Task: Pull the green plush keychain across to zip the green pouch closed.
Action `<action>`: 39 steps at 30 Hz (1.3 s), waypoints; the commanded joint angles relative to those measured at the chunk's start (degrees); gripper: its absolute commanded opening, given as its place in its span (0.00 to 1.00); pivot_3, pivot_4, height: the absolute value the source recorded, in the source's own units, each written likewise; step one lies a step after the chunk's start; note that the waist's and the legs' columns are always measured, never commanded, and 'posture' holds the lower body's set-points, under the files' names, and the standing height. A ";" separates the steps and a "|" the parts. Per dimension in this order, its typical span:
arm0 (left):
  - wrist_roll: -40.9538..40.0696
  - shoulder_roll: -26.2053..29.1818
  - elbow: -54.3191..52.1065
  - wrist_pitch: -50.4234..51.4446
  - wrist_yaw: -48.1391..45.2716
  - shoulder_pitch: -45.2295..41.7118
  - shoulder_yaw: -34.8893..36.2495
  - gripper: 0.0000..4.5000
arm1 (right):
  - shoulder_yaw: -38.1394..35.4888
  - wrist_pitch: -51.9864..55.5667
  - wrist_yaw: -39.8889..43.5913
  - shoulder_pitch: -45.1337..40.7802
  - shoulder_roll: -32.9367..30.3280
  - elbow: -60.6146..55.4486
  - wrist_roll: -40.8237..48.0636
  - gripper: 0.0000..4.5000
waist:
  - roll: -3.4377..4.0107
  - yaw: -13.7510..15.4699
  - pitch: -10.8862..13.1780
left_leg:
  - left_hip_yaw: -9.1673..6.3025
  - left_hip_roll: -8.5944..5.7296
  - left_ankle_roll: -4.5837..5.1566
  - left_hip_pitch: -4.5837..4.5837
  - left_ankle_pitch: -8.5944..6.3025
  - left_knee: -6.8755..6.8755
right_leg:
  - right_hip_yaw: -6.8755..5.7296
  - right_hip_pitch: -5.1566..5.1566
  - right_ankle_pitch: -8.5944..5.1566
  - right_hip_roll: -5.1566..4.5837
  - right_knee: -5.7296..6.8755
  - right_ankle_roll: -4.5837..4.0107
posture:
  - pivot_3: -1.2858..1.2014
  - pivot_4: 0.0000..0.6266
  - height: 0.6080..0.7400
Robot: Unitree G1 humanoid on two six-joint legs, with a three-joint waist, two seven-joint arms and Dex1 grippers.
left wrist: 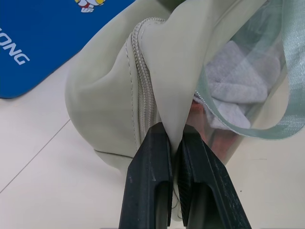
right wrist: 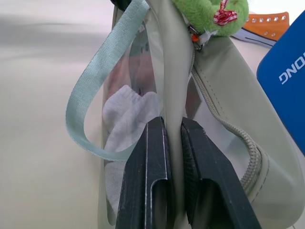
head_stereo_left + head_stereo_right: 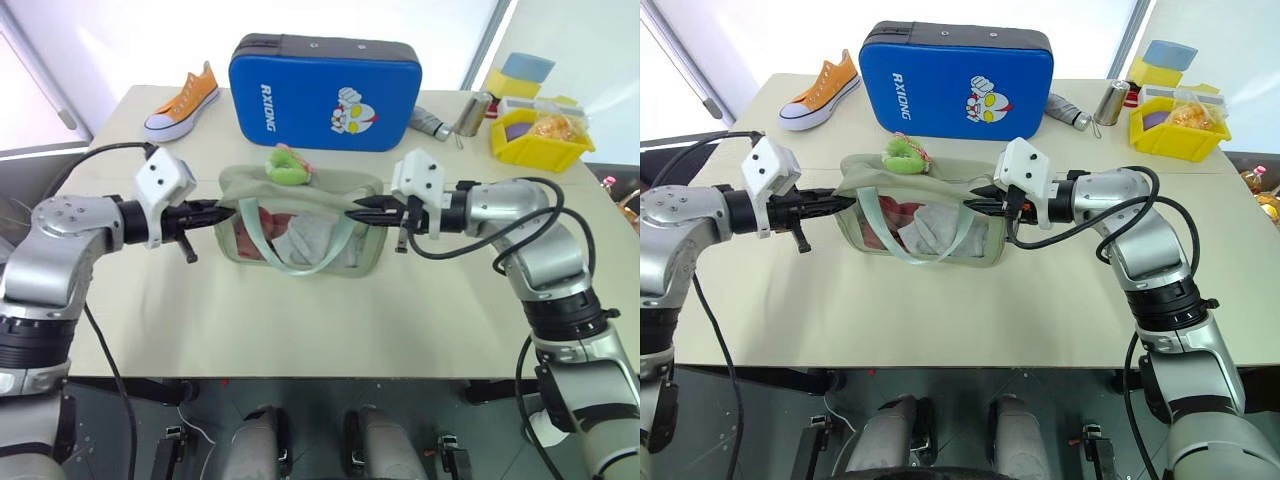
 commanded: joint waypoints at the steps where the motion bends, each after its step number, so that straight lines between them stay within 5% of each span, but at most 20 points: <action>1: 0.30 0.71 -0.58 -1.30 -0.71 -1.53 0.29 0.00 | -1.24 0.82 0.63 -1.41 -0.86 -1.64 0.97 0.27 | 0.00 0.00 0.00 | 0.00 0.00 0.00 0.00 0.00 0.00 | 0.00 0.00 0.00 0.00 0.00 0.00 | 0.52 0.24 1.00; 5: 0.06 0.89 -1.19 -1.13 -1.34 -1.23 0.27 0.00 | -2.37 1.56 2.30 -4.62 -3.07 -0.18 0.98 0.71 | 0.01 0.00 0.00 | 0.01 -0.01 0.00 0.00 0.00 0.00 | 0.00 0.00 0.00 0.00 0.00 0.00 | 0.52 0.24 1.00; 14: 0.03 0.80 -1.43 -0.88 -1.38 -1.57 0.47 0.00 | -3.33 6.93 -1.83 -15.89 4.99 3.79 5.20 0.71 | 0.01 -0.11 0.00 | 0.01 0.01 0.00 0.00 0.00 -0.01 | 0.00 -0.02 0.00 -0.01 0.01 0.00 | 0.52 0.24 1.00; 29: 0.20 0.56 -1.63 -0.69 -0.93 -1.98 0.24 0.00 | 3.33 -0.79 -3.02 -18.75 14.99 14.76 -1.23 0.71 | 0.01 -0.11 0.00 | 0.01 -0.03 0.00 -0.04 0.00 -0.01 | -0.02 -0.03 0.00 -0.04 0.02 0.00 | 0.52 0.24 1.00; 33: 0.11 0.51 -1.99 -0.53 -0.65 -1.65 0.39 0.00 | 2.87 -1.17 -3.03 -19.15 15.60 15.82 -1.47 0.42 | 0.01 -0.13 0.00 | 0.01 -0.03 0.00 -0.04 0.00 -0.01 | -0.02 -0.03 0.00 -0.05 0.02 0.00 | 0.52 0.24 1.00; 36: 0.11 0.36 -2.05 -0.50 -0.45 -1.67 0.38 0.00 | 2.46 -1.15 -2.99 -19.43 15.64 16.14 -1.36 0.03 | 0.01 -0.14 0.00 | 0.00 -0.03 0.00 -0.04 0.00 -0.01 | -0.02 -0.03 0.00 -0.04 0.02 0.00 | 0.52 0.24 1.00; 39: 0.15 0.13 -2.07 -0.52 -0.27 -1.76 0.24 0.00 | 1.64 -0.53 -2.86 -19.65 14.53 15.14 -1.11 0.01 | 0.01 -0.09 0.00 | 0.00 -0.03 0.00 -0.04 0.00 -0.01 | -0.02 -0.03 0.00 -0.04 0.02 0.00 | 0.52 0.24 1.00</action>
